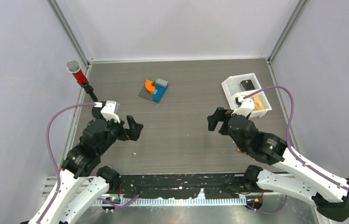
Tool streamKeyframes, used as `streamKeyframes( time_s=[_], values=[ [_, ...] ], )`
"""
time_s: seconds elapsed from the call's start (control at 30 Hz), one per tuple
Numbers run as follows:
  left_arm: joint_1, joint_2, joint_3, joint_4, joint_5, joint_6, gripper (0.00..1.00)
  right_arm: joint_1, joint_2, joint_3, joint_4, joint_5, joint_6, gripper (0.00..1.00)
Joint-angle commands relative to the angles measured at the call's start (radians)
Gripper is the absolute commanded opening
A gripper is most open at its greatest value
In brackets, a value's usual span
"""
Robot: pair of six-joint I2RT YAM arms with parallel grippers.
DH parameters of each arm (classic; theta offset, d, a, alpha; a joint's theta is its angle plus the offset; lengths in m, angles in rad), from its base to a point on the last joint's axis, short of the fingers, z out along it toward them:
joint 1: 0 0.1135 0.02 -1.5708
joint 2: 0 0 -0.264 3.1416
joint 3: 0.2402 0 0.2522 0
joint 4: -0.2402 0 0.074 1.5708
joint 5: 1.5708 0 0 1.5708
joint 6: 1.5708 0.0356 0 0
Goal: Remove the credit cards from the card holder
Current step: Move the card holder to the center of the board.
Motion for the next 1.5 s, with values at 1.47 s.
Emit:
streamKeyframes(
  time_s=[1.47],
  values=[
    [0.004, -0.074, -0.021, 0.07, 0.233, 0.045, 0.99, -0.287, 0.652, -0.033, -0.342, 0.045, 0.392, 0.67]
  ],
)
